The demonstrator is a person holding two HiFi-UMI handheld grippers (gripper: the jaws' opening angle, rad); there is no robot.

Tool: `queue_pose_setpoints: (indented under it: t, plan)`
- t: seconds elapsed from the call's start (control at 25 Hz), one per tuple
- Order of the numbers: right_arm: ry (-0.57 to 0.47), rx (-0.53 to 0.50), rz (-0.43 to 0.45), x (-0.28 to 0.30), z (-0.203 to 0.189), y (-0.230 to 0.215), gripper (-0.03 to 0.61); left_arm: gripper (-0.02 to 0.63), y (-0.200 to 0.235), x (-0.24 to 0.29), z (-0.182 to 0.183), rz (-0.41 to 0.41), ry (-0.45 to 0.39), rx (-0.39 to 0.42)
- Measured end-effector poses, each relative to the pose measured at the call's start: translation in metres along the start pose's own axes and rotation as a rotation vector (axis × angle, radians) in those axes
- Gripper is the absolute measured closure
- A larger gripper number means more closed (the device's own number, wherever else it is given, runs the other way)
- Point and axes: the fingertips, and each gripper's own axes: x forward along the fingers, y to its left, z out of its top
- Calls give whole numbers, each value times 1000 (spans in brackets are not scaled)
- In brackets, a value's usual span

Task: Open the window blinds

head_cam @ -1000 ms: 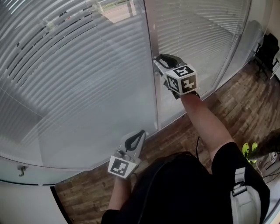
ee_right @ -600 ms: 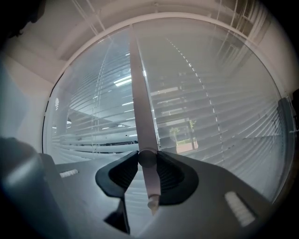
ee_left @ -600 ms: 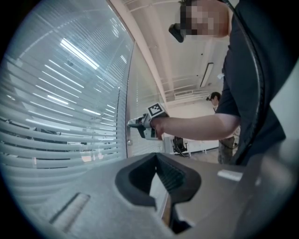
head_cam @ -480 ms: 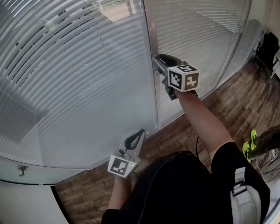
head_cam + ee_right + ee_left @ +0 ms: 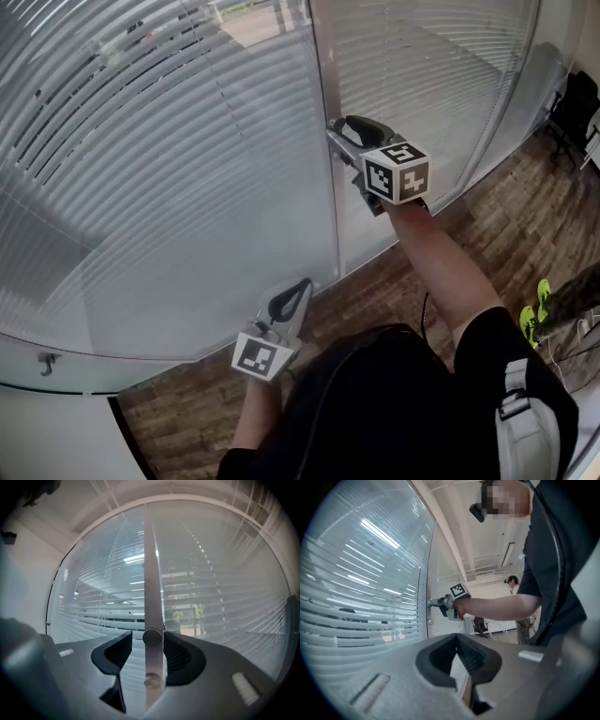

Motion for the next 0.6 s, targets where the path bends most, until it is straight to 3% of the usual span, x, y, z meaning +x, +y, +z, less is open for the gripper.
queue_pose_setpoints:
  t: [0.12, 0.24, 0.36, 0.52, 0.6]
  plan:
    - [29, -142, -17, -4, -5, 0, 360, 609, 0, -1, -3, -1, 6, -1]
    - [67, -368, -40, -7, -3, 2, 360, 609, -3, 1, -2, -12, 4, 5]
    - [109, -711, -61, -9, 12, 10, 360, 609, -5, 3, 0, -18, -1, 3]
    - [224, -1274, -80, -3, 4, 15, 361, 609, -6, 1, 0, -17, -8, 5]
    - [270, -1446, -64, 0, -8, 15, 386, 609, -4, -1, -1, -6, -7, 0]
